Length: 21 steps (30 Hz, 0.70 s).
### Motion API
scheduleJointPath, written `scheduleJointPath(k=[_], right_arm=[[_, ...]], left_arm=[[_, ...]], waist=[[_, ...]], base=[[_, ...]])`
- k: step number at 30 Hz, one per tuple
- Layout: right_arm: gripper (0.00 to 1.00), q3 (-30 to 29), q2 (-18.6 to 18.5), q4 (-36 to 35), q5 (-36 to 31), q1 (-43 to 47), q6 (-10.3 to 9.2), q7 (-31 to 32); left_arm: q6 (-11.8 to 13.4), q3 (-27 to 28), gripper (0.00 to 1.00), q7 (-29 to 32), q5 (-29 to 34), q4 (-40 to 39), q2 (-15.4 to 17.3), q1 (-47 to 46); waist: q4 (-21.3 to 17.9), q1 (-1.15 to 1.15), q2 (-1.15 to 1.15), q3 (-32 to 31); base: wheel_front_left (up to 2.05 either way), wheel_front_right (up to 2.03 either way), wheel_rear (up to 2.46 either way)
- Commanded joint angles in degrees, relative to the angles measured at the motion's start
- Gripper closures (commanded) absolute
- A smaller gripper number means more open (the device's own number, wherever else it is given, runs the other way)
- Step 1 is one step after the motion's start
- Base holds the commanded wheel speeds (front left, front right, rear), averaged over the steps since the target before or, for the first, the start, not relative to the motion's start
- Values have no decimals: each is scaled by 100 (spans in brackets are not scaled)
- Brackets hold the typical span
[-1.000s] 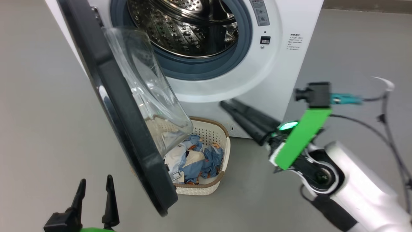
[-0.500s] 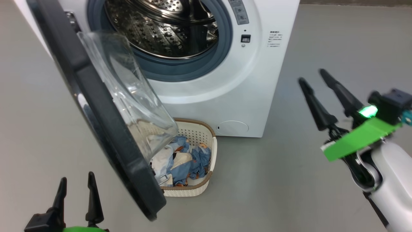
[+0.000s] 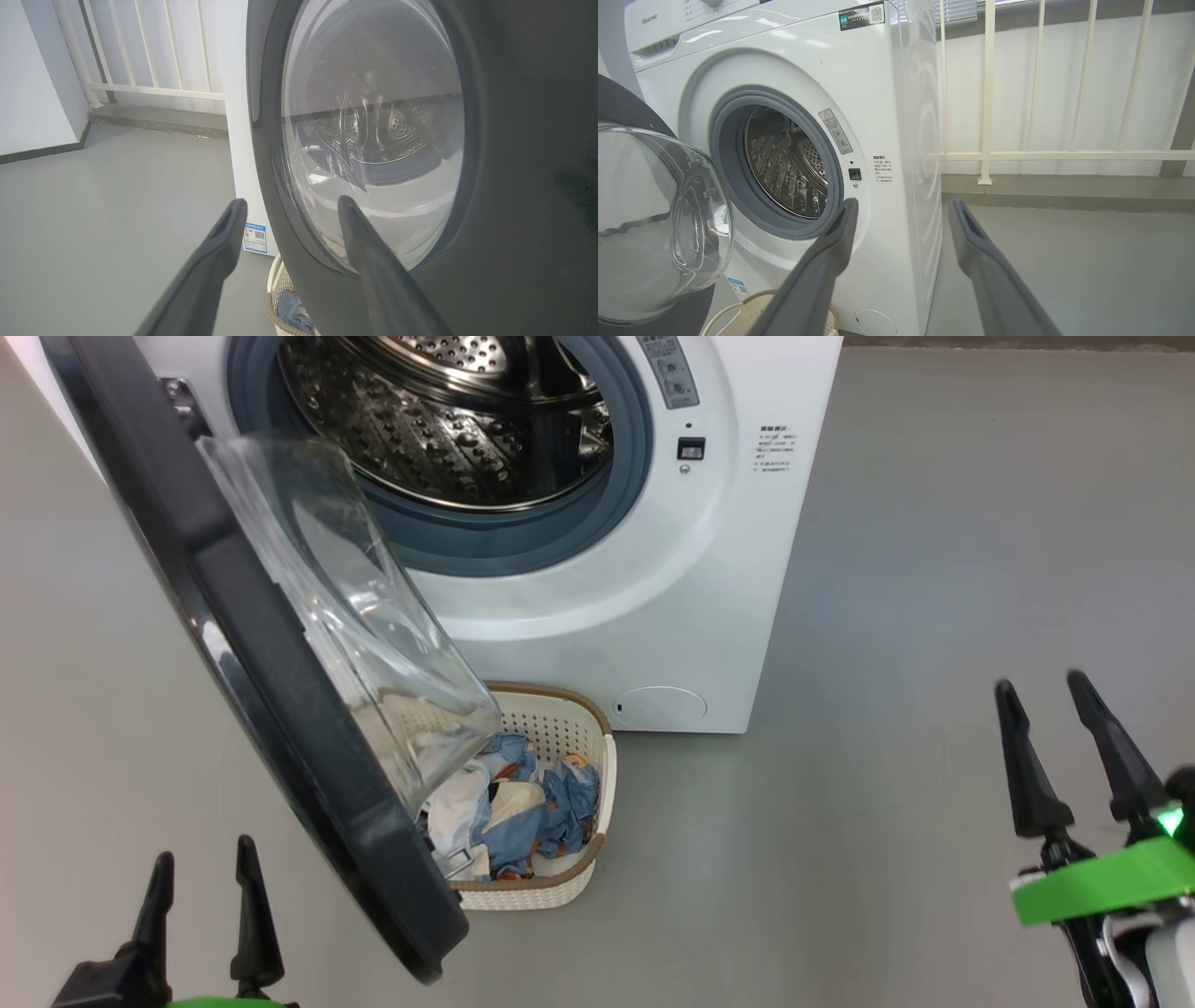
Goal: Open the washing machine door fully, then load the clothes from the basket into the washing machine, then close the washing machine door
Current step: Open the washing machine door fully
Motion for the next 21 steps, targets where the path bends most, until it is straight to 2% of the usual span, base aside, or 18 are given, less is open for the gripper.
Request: scheduleJointPath(k=[1,12,21], right_arm=[[0,-51,22,-211,-158,113,9,-67],[0,-816,660,-488,-979,937,9,-67],[0,-1077,968,-454,-1127,1291,9,-67]], left_arm=[[-28,214,0,-37,32,-158,75,-82],[-45,186,0,-37,8,-126,75,-93],[-42,184,0,-37,29,-128,75,-72]], waist=[[-8,0,0,1],[26,0,0,-4],[17,0,0,-3]], base=[[0,0,0],[0,0,0],[0,0,0]])
